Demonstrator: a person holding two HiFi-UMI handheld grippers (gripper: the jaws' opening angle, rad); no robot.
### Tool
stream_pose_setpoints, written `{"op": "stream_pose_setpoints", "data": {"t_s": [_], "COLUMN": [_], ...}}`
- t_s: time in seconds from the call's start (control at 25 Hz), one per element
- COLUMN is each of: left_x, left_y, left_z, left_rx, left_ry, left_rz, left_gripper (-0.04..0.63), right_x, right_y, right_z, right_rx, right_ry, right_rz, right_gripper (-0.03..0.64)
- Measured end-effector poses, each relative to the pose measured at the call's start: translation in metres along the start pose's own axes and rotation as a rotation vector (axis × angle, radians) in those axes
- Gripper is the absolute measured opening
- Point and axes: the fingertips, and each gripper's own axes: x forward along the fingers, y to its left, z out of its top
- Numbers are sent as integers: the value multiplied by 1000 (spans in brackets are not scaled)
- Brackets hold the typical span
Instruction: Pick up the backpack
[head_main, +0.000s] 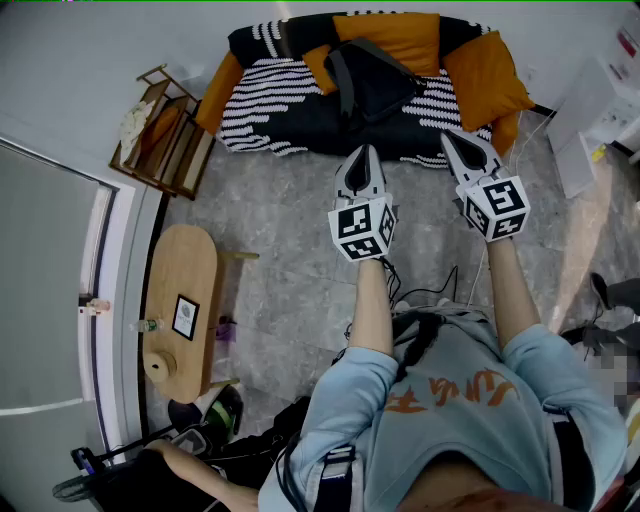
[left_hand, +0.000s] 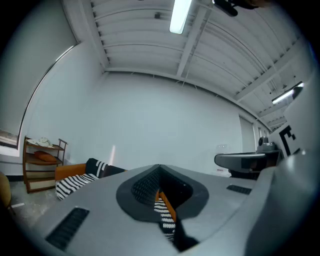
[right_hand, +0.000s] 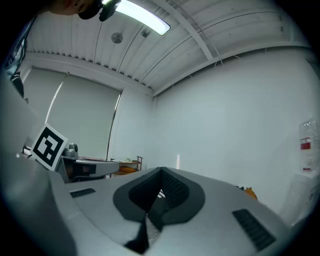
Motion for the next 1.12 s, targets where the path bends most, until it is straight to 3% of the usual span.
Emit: {"op": "stream_pose_setpoints", "data": {"t_s": [0.24, 0.64, 0.92, 1.12], "left_x": [-4, 25, 70, 125], "left_y": [28, 38, 47, 66], "left_z": [-7, -15, -17, -25], "left_rx": [-6, 34, 43, 60], "left_ry": [24, 119, 119, 108], "left_rz": [29, -8, -2, 10], "left_gripper": [20, 20, 20, 20], "right_x": [10, 24, 52, 107], "right_y": [18, -8, -45, -93], "right_z": [-11, -15, -22, -41], "right_rx": [44, 92, 109, 161], "right_ry": [-1, 3, -5, -19], "right_rz": [1, -46, -41, -41], "right_gripper": [25, 25, 25, 25]}}
